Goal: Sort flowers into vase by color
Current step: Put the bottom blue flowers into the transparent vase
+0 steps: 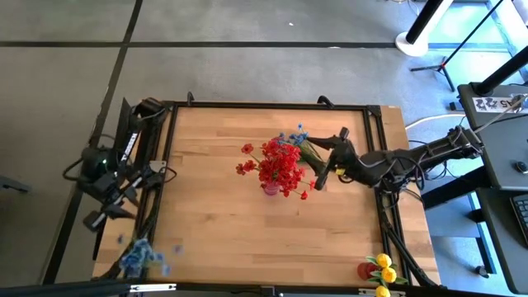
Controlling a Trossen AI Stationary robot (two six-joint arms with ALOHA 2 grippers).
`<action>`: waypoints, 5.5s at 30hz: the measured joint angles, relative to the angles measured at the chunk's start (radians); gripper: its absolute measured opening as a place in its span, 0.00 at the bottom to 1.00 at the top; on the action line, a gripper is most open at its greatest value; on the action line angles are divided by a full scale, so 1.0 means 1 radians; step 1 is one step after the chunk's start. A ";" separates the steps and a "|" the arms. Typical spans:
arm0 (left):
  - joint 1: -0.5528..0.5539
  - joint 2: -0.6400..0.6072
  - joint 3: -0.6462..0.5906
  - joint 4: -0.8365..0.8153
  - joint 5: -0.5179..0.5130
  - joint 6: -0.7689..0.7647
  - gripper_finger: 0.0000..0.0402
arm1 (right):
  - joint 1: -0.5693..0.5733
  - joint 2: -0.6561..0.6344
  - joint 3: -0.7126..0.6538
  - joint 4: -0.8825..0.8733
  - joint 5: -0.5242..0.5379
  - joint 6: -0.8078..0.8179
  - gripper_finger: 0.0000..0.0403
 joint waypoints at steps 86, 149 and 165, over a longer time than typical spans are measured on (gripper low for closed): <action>0.679 -0.023 0.000 -0.650 0.271 -0.467 0.27 | -0.310 0.354 -0.152 -0.807 -0.601 0.745 0.50; 0.713 0.013 0.000 -0.703 0.316 -0.515 0.27 | -0.213 0.317 0.292 -1.541 0.356 1.045 0.01; 1.140 0.015 0.000 -0.720 0.541 -0.524 0.27 | -0.321 0.171 0.291 -0.704 0.074 0.125 0.01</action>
